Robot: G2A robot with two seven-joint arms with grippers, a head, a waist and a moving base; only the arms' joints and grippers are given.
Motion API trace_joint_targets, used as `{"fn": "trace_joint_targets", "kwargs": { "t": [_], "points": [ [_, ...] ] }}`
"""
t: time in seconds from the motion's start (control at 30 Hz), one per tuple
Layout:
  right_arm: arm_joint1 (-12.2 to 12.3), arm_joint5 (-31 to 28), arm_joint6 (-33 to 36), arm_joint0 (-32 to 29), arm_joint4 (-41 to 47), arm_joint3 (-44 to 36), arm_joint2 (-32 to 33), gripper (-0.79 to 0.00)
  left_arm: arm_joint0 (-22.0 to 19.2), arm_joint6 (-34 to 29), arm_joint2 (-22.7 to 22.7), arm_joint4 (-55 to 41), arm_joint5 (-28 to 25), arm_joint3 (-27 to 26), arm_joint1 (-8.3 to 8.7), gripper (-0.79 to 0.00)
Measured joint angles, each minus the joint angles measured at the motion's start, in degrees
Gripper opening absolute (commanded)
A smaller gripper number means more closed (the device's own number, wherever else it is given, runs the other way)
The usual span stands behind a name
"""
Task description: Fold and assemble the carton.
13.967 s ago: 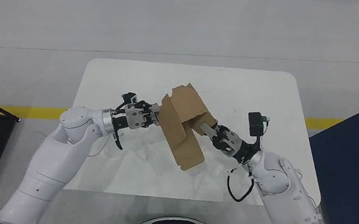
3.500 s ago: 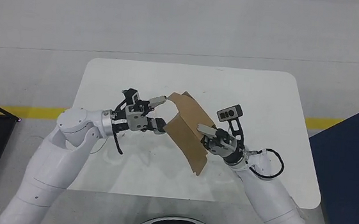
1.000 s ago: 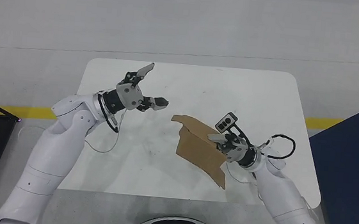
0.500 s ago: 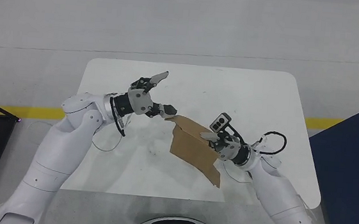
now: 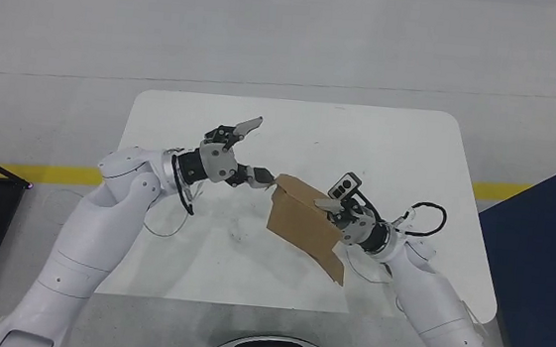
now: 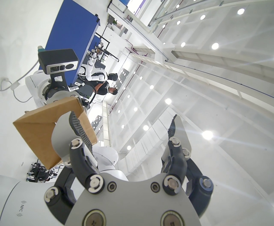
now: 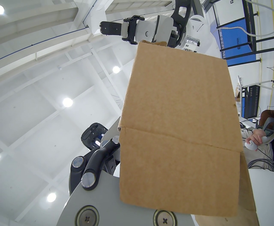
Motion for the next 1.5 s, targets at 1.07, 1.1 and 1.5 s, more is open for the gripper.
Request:
{"fn": "trace_joint_targets", "kwargs": {
  "t": [1.07,1.1,1.5],
  "points": [
    [0.1,0.7,-0.9,-0.8,-0.3,-2.1,-0.6,-0.785,-0.6,-3.2,3.5,3.4,0.4,0.1,-0.31,0.000],
    [0.1,0.7,-0.8,-0.8,-0.3,-2.1,-0.6,-0.785,-0.5,-3.3,3.5,3.5,0.4,0.1,-0.30,0.000],
    [0.1,0.8,-0.8,-0.5,-0.1,-1.8,-1.0,-0.785,0.0,-4.6,3.6,4.2,0.1,0.1,-0.16,0.000]
  ]
}}
